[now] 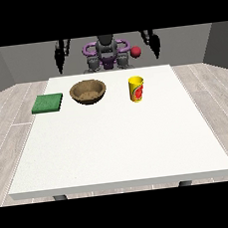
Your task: Pick the cup and pour the ball into the bowl, then pick the bowl and place it on the pad
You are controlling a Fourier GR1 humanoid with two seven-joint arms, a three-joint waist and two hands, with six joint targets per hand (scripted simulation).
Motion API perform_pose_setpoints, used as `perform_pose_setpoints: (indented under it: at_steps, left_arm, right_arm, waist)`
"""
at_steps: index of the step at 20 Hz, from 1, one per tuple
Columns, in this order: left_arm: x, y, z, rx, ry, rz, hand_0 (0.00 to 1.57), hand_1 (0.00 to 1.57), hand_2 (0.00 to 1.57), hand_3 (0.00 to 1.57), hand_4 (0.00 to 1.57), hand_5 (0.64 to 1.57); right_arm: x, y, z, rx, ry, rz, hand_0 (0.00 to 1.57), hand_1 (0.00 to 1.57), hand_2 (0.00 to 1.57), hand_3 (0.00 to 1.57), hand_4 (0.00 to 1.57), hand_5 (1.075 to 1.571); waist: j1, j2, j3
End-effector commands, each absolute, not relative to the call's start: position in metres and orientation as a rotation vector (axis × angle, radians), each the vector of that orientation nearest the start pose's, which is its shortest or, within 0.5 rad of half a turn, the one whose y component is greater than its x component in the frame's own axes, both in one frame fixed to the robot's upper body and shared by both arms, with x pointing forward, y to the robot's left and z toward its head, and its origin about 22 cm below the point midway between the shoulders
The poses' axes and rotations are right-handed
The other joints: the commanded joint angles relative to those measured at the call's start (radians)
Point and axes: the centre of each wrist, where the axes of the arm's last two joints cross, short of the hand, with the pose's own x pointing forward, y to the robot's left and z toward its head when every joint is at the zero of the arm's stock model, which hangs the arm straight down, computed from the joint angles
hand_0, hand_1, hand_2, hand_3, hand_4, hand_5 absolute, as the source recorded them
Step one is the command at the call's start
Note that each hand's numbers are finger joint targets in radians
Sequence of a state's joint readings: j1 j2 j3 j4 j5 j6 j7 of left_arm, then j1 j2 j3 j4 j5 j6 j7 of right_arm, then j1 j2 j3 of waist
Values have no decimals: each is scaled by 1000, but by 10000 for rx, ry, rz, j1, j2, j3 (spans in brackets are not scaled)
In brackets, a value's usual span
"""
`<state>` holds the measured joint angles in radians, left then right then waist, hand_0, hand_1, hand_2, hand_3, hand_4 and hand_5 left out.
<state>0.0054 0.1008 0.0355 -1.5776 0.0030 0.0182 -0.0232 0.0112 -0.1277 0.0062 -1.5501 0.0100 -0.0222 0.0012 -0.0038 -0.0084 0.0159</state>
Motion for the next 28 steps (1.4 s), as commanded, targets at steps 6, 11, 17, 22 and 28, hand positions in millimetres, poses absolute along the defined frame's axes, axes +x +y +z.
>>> perform_pose_setpoints:
  at_steps: [6, 11, 17, 22, 28]
  left_arm:
    - [243, 270, 40, 1430, -16104, -786, 0, 0, 0, 0, 0, 1470]
    - [221, 193, 5, 184, -17789, 360, 0, 0, 0, 0, 0, 1473]
    - [249, 214, -8, 363, -18341, 547, 0, 0, 0, 0, 0, 1461]
    - [298, 224, 18, 1053, -19363, 444, 0, 0, 0, 0, 0, 1457]
    - [332, 218, 30, 1258, -20635, 479, 0, 0, 0, 0, 0, 1448]
  right_arm:
    - [245, -264, 37, -1320, -15857, 1219, 0, 0, 0, 0, 120, 1563]
    - [211, -326, -34, -91, -16808, -1040, 0, 0, 0, 0, 0, 1563]
    - [221, -307, -44, 549, -17317, -361, 0, 0, 0, 0, 73, 1563]
    - [258, -315, -29, 583, -18611, -253, 0, 0, 0, 0, 0, 1558]
    - [292, -331, -17, 938, -19807, -162, 0, 0, 0, 0, 0, 1552]
  waist:
    - [-6, -2814, -106]
    - [157, -481, -149]
    - [-205, 81, -160]
    - [-318, 1197, -158]
    - [-445, 2980, -156]
